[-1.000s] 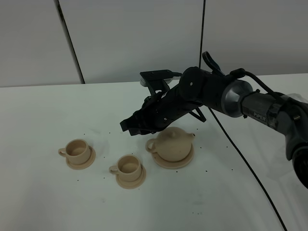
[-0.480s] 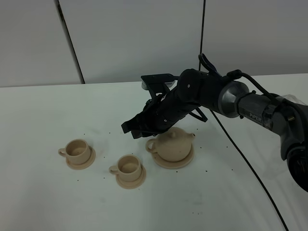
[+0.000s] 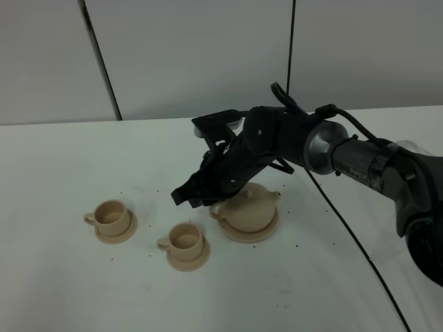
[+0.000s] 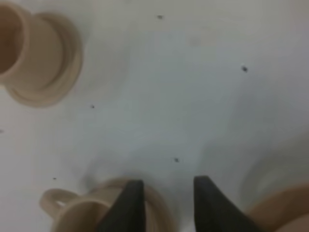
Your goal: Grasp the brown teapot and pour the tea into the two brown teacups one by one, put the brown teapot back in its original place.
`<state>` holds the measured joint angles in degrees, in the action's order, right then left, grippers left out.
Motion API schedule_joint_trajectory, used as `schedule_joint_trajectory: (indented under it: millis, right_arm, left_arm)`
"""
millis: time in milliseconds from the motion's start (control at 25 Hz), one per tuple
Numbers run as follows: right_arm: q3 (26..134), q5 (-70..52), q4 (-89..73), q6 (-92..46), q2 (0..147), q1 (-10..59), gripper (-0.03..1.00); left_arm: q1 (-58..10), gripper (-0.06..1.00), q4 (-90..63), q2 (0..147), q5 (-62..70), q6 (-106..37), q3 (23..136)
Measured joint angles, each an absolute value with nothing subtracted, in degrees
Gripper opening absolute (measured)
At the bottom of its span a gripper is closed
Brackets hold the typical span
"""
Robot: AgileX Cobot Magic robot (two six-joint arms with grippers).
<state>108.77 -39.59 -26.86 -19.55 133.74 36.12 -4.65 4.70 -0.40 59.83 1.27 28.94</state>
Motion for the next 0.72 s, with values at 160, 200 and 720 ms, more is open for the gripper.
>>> schedule_joint_trajectory:
  millis: [160, 200, 720]
  right_arm:
    - [112.5, -40.1, -23.5, -18.7, 133.7, 37.5, 0.25]
    - [113.3, -40.1, -22.4, -17.9, 133.7, 37.7, 0.25]
    - [115.6, -45.6, -14.9, -14.8, 134.8, 38.1, 0.25]
  left_arm:
    - [-4.6, 0.28, 4.8, -0.4, 59.8, 1.3, 28.9]
    - [-4.6, 0.28, 4.8, -0.4, 59.8, 1.3, 28.9]
    - [-4.6, 0.28, 4.8, -0.4, 59.8, 1.3, 28.9]
